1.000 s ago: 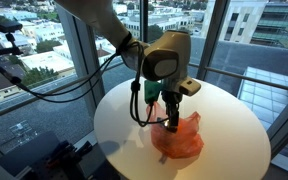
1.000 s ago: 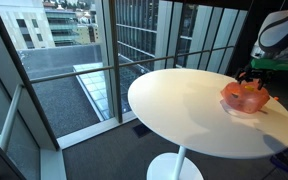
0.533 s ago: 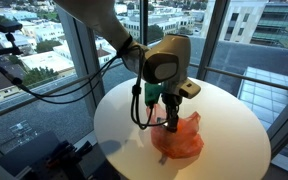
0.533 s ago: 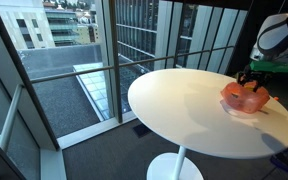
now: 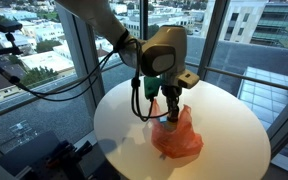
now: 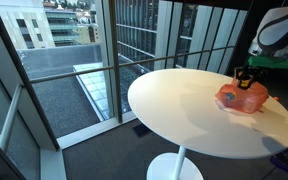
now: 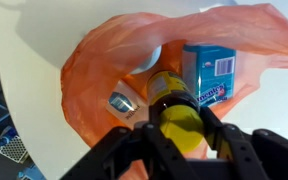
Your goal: Pick up the brown medicine bottle with the yellow lid from the orange plastic bag and put it on the table
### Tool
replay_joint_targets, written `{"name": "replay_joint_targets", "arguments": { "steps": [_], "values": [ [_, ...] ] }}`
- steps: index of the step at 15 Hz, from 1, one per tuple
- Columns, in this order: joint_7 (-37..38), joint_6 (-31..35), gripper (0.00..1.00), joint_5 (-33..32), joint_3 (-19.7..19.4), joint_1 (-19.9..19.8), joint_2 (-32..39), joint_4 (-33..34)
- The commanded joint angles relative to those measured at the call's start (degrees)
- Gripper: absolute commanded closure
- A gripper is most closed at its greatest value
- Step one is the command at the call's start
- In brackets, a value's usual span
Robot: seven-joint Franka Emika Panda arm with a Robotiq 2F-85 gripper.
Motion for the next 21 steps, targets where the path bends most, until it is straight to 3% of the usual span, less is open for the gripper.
{"name": "replay_joint_targets", "arguments": {
  "steps": [1,8,15,21],
  "values": [
    [2.54,-0.75,0.8,-3.23,-0.28,2.55,-4.63,-1.12],
    [5.79,-2.43,0.8,-6.23,2.27,4.91,-10.16,-0.35],
    [4.49,-3.15,0.8,-5.69,7.55,5.65,-13.71,0.3],
    [2.7,-10.48,0.8,-4.59,11.98,7.12,-13.97,2.05]
  ]
}}
